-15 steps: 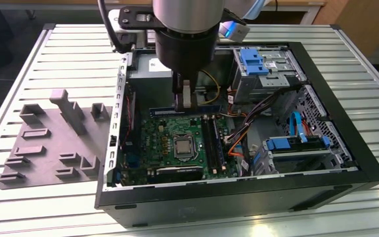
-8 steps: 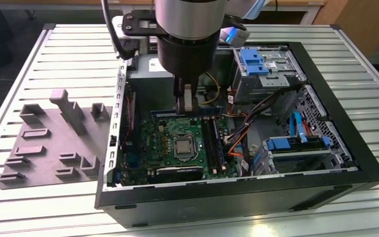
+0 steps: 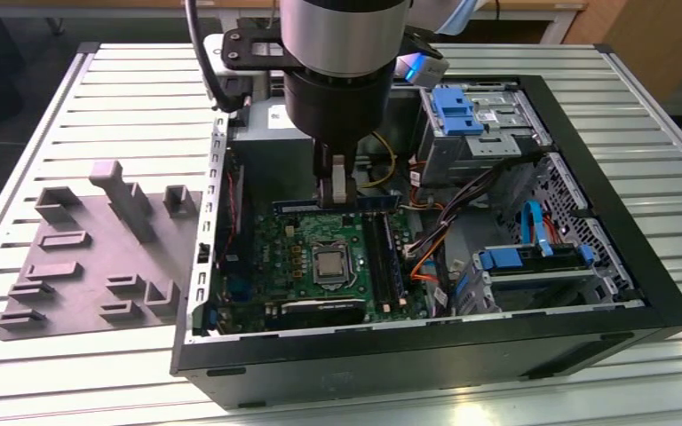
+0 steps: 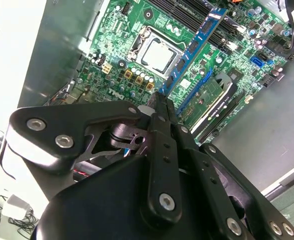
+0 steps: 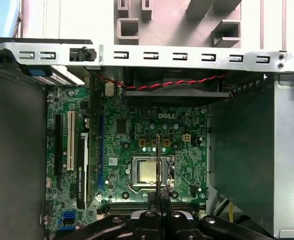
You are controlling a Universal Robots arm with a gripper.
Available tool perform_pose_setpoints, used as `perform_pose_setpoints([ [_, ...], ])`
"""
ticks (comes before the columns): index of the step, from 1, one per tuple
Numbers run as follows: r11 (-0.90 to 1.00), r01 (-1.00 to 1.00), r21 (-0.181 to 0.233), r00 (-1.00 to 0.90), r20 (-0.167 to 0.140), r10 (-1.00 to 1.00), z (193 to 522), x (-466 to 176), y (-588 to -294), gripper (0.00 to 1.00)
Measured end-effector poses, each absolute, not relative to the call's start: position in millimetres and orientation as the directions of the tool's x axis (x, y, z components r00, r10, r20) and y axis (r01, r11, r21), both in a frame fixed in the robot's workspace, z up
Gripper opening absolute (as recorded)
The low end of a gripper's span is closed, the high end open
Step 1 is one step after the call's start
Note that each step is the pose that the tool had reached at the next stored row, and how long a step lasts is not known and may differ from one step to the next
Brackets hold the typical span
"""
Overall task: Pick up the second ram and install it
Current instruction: 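Insert the second ram into the second slot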
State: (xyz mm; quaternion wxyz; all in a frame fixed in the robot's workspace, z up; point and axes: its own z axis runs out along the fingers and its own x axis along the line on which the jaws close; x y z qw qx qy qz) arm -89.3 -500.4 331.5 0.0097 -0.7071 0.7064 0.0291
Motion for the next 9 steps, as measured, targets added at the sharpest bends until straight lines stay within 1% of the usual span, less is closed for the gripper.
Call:
perform_pose_setpoints([
  [9, -0.002, -1.0, 0.027, 0.0, -0.055, -0.998, 331.4, -89.3, -500.4, 0.11],
])
